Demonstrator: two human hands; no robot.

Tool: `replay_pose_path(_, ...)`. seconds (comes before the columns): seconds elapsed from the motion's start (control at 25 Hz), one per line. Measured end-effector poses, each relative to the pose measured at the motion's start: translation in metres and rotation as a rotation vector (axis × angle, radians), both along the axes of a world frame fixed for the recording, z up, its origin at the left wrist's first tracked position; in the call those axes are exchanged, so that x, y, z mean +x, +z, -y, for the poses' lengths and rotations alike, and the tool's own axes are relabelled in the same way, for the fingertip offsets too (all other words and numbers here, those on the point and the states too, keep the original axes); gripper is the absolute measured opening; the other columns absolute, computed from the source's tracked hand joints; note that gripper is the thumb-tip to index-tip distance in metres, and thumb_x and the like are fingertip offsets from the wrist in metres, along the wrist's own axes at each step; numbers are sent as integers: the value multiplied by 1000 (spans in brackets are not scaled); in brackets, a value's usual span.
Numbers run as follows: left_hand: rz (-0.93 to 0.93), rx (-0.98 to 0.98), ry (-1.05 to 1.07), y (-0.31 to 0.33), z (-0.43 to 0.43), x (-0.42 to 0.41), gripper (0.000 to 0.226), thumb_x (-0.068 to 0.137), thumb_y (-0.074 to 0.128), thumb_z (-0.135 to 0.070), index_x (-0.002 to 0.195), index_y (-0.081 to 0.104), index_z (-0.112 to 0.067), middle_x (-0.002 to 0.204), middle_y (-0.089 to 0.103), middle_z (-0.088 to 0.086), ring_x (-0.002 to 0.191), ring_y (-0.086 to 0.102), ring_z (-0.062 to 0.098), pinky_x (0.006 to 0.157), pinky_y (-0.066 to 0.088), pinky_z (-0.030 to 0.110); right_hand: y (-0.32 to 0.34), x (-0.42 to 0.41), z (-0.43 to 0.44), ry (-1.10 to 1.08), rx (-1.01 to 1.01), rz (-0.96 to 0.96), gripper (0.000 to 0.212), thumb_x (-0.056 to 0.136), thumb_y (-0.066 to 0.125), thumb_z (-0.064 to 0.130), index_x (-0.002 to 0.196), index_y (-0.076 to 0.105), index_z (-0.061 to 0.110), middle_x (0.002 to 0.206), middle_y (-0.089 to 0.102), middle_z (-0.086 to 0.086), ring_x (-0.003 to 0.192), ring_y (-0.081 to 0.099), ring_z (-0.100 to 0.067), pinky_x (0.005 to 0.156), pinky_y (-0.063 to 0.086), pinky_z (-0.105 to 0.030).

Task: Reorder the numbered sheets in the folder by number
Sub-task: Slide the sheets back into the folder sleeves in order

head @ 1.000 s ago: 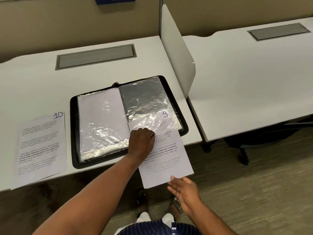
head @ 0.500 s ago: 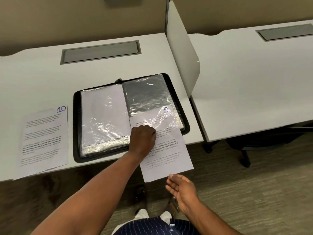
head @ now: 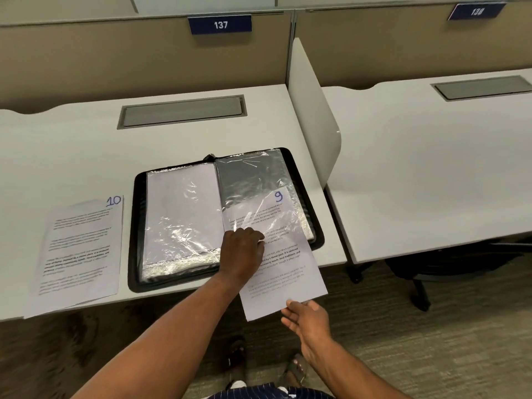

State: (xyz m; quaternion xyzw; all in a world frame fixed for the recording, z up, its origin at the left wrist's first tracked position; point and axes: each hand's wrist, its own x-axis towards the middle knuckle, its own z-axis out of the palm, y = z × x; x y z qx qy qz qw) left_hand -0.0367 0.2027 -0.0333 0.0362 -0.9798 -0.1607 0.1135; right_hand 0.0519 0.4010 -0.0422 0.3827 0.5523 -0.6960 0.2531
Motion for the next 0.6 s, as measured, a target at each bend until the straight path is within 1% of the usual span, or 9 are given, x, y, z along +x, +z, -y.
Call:
replay_pose_path(0.08,8,-33,-19,-2,4,2,8,78,79,-23,85,76,-22,79,71,-4,75,65,23,75,46,38,-4,8,-6,-16,18,23,18,93,69,0,111,68,4,105,74,-18,97,73,-32,80,63,-41)
replay_pose_path(0.12,13,-60,-36,-3,7,4,3,80,76,-24,82,75,-23,76,69,-4,73,64,23,74,45,38,-5,11,-7,-28,27,33,18,93,69,0,111,68,4,105,74,-18,97,73,-32,80,63,-41)
replay_pose_path(0.24,52,-95,-49,-6,8,7,10,84,68,-26,76,73,-23,68,65,-4,67,61,23,72,44,37,-4,10,2,-40,9,37,18,93,69,-1,110,68,3,105,74,-18,96,74,-31,79,62,-40)
replay_pose_path(0.44,61,-90,-81,-3,9,7,8,85,69,-27,80,73,-24,72,66,-5,71,61,21,76,44,37,4,-26,34,-41,-38,-18,16,93,71,2,109,69,3,105,75,-17,96,74,-28,76,62,-36)
replay_pose_path(0.6,77,-61,-83,-1,12,10,6,85,69,-28,85,74,-25,78,69,-6,75,63,20,77,43,37,7,-33,35,-40,-40,-42,16,92,71,1,108,69,1,102,75,-18,95,75,-28,79,62,-37)
